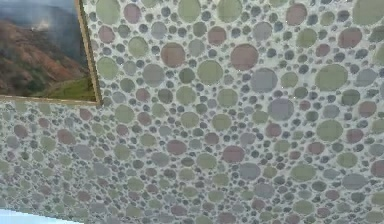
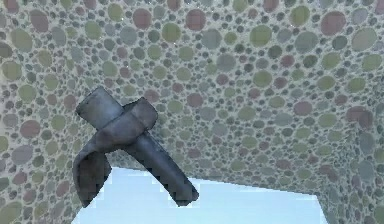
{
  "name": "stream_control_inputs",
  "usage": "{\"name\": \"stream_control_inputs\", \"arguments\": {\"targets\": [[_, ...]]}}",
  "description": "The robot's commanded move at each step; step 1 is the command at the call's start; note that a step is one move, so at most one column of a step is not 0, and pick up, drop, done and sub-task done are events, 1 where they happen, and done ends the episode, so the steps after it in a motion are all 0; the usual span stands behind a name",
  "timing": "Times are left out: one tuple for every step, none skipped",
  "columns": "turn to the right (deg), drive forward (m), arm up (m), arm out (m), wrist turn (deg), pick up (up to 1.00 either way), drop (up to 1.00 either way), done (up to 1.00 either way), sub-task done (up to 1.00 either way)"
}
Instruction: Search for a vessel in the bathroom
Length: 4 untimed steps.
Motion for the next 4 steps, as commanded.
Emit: {"name": "stream_control_inputs", "arguments": {"targets": [[0.0, 0.1, 0.0, 0.0, 0.0, 0.0, 0.0, 0.0, 0.0], [-33.0, 0.0, 0.0, 0.0, 0.0, 0.0, 0.0, 0.0, 0.0], [0.0, 0.4, 0.0, 0.0, 0.0, 0.0, 0.0, 0.0, 0.0], [-36.0, 0.0, 0.0, 0.0, 0.0, 0.0, 0.0, 0.0, 0.0]]}}
